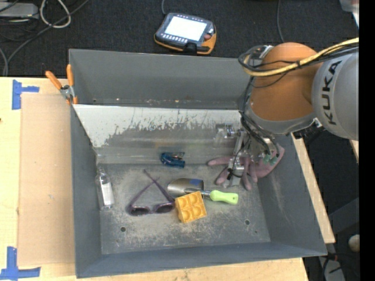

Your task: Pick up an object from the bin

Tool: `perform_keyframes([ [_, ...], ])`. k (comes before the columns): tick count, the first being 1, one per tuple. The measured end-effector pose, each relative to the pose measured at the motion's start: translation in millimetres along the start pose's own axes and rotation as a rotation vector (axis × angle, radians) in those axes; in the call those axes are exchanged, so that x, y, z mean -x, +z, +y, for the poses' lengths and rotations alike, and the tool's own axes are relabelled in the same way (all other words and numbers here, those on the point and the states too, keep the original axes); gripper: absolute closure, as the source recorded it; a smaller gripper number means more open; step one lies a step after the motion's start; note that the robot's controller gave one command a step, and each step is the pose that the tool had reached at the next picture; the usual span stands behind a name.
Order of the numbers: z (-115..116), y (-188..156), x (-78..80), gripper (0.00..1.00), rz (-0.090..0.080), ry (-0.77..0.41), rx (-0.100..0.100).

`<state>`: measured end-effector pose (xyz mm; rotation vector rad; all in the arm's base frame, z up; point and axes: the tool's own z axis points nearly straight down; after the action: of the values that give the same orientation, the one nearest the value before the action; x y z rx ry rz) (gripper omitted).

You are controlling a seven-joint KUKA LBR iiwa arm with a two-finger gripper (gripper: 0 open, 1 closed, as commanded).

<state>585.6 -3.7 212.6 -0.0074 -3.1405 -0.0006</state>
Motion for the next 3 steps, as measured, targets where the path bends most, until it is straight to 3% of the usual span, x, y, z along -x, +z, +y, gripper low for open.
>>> perform_keyframes([
  [1,0,0,0.0,0.00,0.000,0.000,0.000],
  [2,1,56,-34.8,0.00,0.002,-0.213,0.001],
  [3,1,67,-41.0,0.00,0.006,-0.231,0.001],
])
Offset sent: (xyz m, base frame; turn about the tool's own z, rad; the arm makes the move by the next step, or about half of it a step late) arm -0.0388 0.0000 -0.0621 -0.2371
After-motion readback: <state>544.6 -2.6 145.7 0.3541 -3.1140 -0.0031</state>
